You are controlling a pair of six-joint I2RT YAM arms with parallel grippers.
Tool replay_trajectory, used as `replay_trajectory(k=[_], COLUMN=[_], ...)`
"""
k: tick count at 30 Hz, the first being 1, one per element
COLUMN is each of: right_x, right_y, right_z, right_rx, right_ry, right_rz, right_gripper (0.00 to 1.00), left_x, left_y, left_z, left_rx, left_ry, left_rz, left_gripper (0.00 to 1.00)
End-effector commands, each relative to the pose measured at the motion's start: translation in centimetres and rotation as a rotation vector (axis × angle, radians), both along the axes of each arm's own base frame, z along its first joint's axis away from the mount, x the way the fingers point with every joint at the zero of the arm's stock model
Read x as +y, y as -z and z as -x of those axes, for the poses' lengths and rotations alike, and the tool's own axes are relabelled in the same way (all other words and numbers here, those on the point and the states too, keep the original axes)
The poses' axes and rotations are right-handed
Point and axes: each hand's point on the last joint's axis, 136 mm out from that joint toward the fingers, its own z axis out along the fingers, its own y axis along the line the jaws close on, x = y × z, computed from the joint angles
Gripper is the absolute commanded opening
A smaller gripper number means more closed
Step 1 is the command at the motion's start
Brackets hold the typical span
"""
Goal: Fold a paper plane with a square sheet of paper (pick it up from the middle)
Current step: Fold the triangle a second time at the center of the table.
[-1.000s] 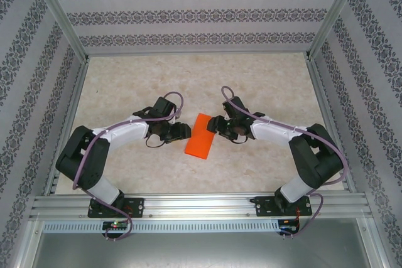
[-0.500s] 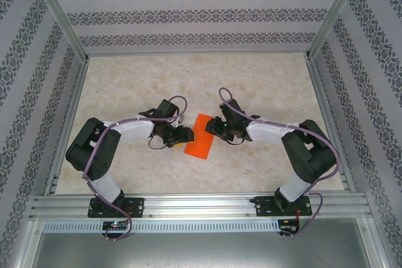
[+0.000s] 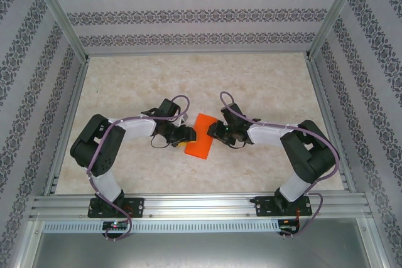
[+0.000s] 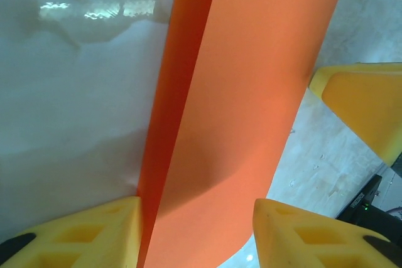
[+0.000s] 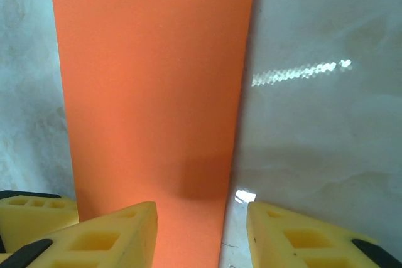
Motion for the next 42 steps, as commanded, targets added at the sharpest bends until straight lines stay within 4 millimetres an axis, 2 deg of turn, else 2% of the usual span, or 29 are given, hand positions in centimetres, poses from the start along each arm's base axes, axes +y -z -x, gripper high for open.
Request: replay_trajectory(k=[1, 12, 22, 29, 32, 33, 36, 42], right_x=[0.6, 0.1, -1.2, -2.1, -2.4, -2.6, -3.3, -4.2], right_y=[-0.8, -1.0, -2.1, -3.5, -4.3, -4.7, -5.8, -8.6], right_z=[0.2, 0.8, 1.8, 2.1, 2.3, 2.2, 2.4, 2.7], right_rx=[-0.031, -0.042, -0.061, -0.112, -0.151, -0.166, -0.208, -0.301], right_ry=[-0.011, -0.004, 0.012, 0.028, 0.026, 0.029, 0.034, 0.045], right_rz=[-0.024, -0.003, 0.022, 0.026, 0.027, 0.029, 0.035, 0.019], right_gripper=[0.43, 0.43, 0.44, 0.46, 0.45, 0.46, 0.46, 0.46], left_x=[-1.3, -3.0, -4.1, -4.5, -4.3, -4.1, -3.3, -2.4], left_y=[-1.4, -3.3, -2.4, -2.5, -2.8, -3.1, -3.8, -5.9], left_z=[-1.2, -2.3, -3.3, -3.9, -4.0, -4.1, -3.7, -2.6], left_rx=[-0.045, -0.059, -0.038, -0.036, -0.036, -0.042, -0.041, -0.075], left_ry=[0.019, 0.036, 0.080, 0.098, 0.066, 0.039, -0.042, -0.119], left_rz=[0.065, 0.152, 0.154, 0.154, 0.138, 0.137, 0.132, 0.109], left_gripper=[0.47, 0.46, 0.46, 0.32, 0.15, 0.13, 0.09, 0.09])
